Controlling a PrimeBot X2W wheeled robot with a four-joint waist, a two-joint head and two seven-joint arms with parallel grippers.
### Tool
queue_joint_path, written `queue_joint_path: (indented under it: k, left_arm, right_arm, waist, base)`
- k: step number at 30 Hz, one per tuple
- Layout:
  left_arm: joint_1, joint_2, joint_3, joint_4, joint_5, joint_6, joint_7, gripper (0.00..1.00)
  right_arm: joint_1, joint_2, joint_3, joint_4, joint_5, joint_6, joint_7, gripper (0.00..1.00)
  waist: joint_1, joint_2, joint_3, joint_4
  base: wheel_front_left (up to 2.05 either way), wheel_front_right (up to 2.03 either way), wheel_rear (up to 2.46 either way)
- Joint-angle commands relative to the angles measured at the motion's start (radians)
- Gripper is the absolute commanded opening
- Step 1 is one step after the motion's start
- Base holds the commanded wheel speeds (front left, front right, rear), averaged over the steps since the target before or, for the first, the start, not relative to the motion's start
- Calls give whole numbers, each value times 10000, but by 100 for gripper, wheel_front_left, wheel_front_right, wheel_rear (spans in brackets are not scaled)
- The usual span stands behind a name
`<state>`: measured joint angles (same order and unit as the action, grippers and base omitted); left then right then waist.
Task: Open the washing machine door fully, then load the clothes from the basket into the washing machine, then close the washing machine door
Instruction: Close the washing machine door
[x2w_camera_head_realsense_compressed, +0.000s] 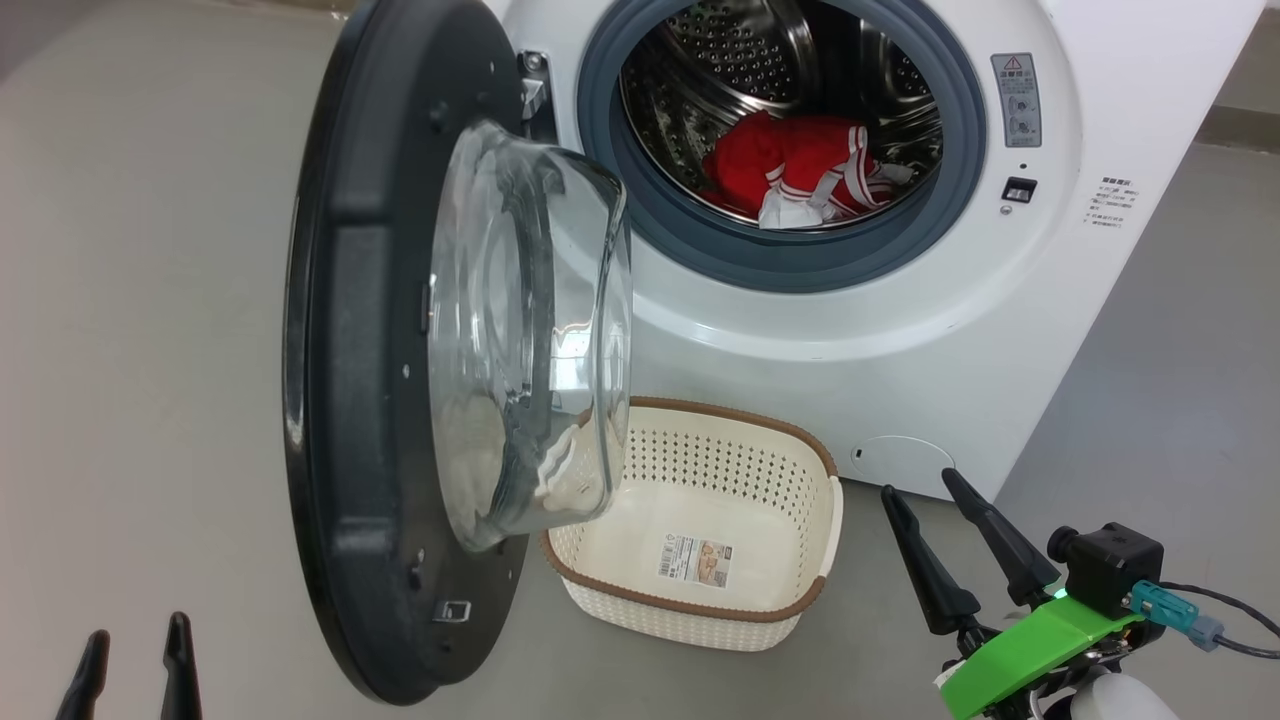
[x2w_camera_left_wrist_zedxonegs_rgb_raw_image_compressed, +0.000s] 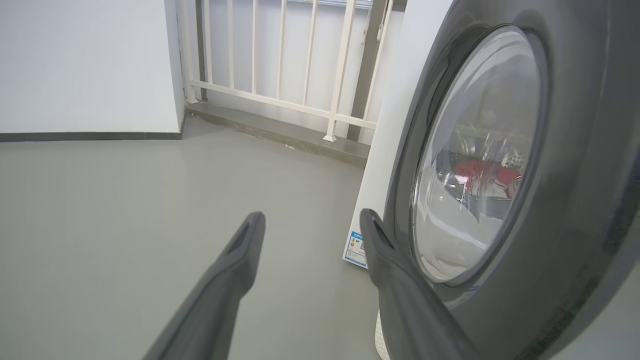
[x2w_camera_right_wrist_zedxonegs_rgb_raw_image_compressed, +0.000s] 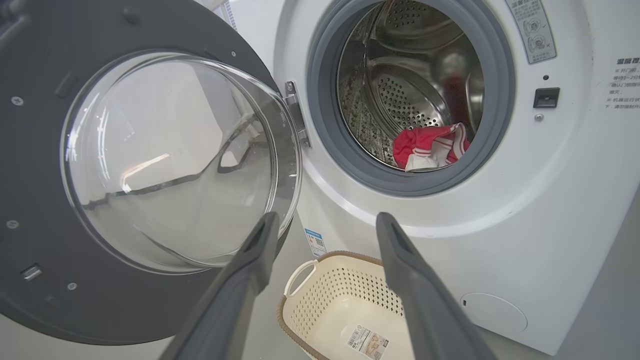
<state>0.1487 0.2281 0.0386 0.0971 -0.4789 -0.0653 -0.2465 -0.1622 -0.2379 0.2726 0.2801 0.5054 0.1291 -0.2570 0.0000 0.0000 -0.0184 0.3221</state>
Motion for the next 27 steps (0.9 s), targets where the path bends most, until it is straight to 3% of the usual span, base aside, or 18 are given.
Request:
queue_joint_path:
  k: [1, 12, 13, 14, 15, 20, 27]
  left_arm:
    - [-300, 285, 371, -293, -49, 86, 5, 100]
    - [-938, 928, 472, -941, -472, -92, 802, 100]
    - [-1059, 1011, 501, -1011, -567, -109, 962, 66]
    - [-1193, 1074, 539, -1077, -729, -133, 1152, 24]
    - [-1340, 1147, 595, -1157, -901, -157, 1335, 0]
    - [-2082, 1448, 1078, -1356, -2032, -58, 2536, 0]
    - [-3260, 1239, 1729, -1358, -5244, 356, 5153, 0]
  right_arm:
    - [-52, -89, 159, -225, 15, 16, -48, 100]
    - [-54, -70, 117, -263, -24, 16, -48, 100]
    - [-62, -77, 108, -268, -30, 16, -48, 100]
    - [-74, -86, 100, -270, -32, 16, -48, 100]
    - [-87, -93, 96, -270, -34, 16, -48, 100]
    - [-152, -89, 121, -259, -35, 16, -48, 100]
    - [-196, -48, 117, -272, -46, 16, -48, 100]
  waist:
    - [0, 0, -3, 2]
    - [0, 0, 50, -5]
    - [0, 0, 66, -4]
    - [0, 0, 80, -2]
    - [0, 0, 93, -2]
    - [0, 0, 160, -62]
    - [0, 0, 224, -293]
  base:
    - [0, 0, 0]
    - [0, 0, 0]
    - [0, 0, 0]
    - [0, 0, 0]
    - [0, 0, 0]
    - [0, 0, 0]
    - [0, 0, 0]
